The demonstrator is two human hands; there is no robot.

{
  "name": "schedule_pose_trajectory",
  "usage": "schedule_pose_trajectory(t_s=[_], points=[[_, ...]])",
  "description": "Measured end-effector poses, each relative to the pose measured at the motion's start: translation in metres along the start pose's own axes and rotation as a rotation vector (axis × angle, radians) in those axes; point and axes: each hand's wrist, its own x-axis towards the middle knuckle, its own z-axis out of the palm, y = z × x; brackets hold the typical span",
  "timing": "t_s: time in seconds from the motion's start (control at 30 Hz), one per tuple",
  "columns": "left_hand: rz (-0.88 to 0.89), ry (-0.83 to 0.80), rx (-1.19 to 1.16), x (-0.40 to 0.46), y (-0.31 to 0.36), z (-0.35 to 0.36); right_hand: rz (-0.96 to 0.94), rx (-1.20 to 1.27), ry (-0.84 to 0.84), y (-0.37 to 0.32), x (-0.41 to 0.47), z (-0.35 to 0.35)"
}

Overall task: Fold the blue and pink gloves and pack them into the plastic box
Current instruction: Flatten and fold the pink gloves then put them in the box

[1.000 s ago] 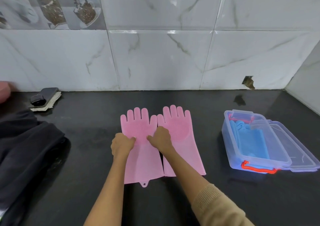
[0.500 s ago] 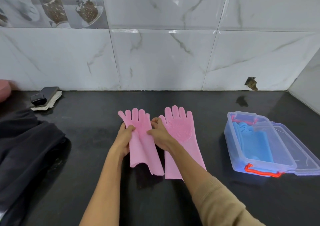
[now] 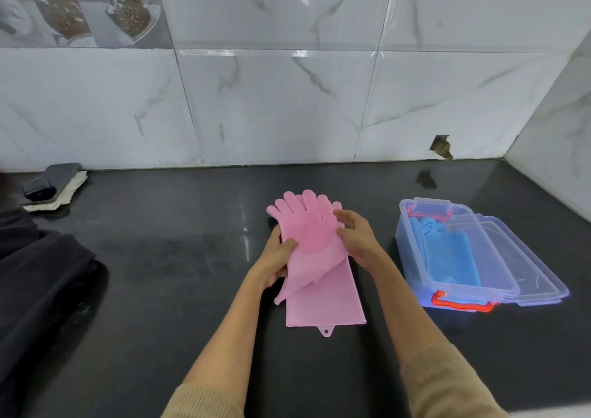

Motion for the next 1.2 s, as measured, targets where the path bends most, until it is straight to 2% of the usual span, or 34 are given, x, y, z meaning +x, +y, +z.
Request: schedule_pose_trajectory(t_s=[0.1,0.27,0.33,0.43,0.53,0.7,0.9,1.07,1.2], points=[[-0.001,0.070,0.054,0.002,-0.006,-0.001,0.136,-0.023,-0.047,0.009,-0.009,-0.004],[0.037,0.086,0.241,0.003,-0.012,-0.001,0.209,-0.508,-0.121,-0.006,-0.017,-0.004],[0.052,0.077,0.284,0.001,-0.013,0.001,0.234,-0.629,-0.119,-0.018,-0.016,-0.003],[0.120,0.060,0.370,0.001,-0.009,0.002,0.297,-0.688,-0.159,-0.029,-0.016,-0.003],[0.181,0.033,0.515,0.005,-0.007,0.003,0.417,-0.682,-0.283,-0.038,-0.020,-0.007],[0.077,0.123,0.517,0.010,-0.013,0.004,0.482,-0.708,-0.388,-0.032,-0.022,-0.018],[0.091,0.178,0.485,0.010,-0.015,0.008,0.399,-0.688,-0.285,-0.009,-0.019,-0.026],[-0.024,0.037,0.449,0.004,-0.007,0.002,0.304,-0.611,-0.038,0.016,-0.008,-0.020],[-0.073,-0.077,0.483,-0.003,-0.003,-0.006,0.224,-0.680,0.074,0.024,-0.005,-0.015]])
